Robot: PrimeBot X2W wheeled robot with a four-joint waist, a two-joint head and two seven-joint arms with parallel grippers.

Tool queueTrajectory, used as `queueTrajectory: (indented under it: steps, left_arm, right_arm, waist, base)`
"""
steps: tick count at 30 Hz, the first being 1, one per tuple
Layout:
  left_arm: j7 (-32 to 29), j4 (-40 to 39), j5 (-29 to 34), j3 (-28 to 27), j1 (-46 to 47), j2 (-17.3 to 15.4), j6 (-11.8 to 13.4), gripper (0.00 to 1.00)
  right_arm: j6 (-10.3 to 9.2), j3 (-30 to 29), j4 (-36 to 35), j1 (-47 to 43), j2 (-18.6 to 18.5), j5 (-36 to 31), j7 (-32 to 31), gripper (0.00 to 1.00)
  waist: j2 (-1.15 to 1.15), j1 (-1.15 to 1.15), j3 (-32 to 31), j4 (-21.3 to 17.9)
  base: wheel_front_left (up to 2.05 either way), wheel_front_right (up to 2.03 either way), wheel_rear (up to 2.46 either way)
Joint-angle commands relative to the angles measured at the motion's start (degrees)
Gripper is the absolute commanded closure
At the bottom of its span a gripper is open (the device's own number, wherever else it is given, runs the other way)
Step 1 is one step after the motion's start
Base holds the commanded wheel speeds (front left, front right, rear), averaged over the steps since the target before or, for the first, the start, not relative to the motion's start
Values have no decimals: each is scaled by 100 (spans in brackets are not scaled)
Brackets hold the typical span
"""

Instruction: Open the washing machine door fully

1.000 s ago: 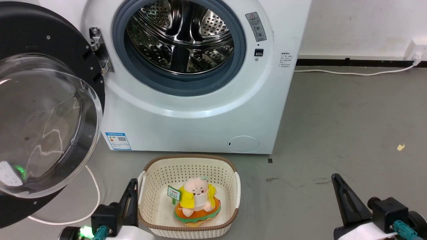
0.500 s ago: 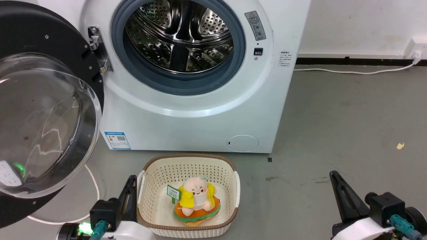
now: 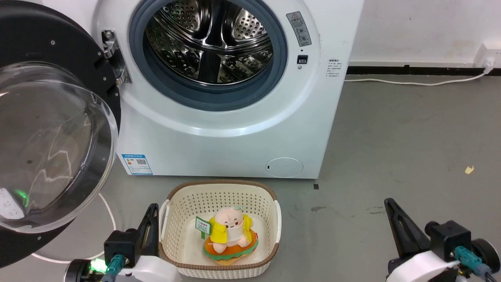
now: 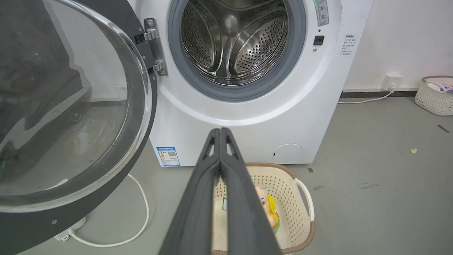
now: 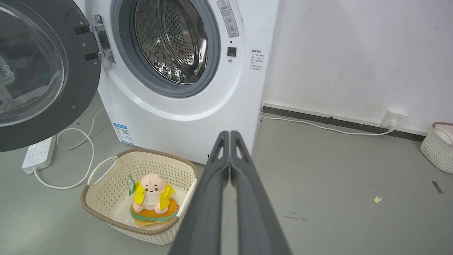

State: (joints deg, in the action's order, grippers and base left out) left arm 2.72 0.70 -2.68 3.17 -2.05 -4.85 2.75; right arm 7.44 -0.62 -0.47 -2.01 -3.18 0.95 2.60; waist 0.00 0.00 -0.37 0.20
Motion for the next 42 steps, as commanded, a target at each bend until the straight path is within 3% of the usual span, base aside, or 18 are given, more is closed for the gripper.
queueTrajectory:
  steps: [1,23,42]
  left_arm:
    - [-22,-25,38,-27,102,14,-43,100]
    - [-266,-69,262,-311,202,193,-270,100]
    - [-272,-70,268,-317,205,197,-275,100]
  right_arm:
    - [4,17,12,75,25,-39,-23,100]
    - [5,61,46,199,30,-94,-255,100]
    - [5,62,47,201,30,-95,-260,100]
  waist:
    - [0,0,1,0]
    - [0,0,36,-19]
    - [0,0,37,-20]
  base:
    - [0,0,0]
    - [0,0,0]
    - [0,0,0]
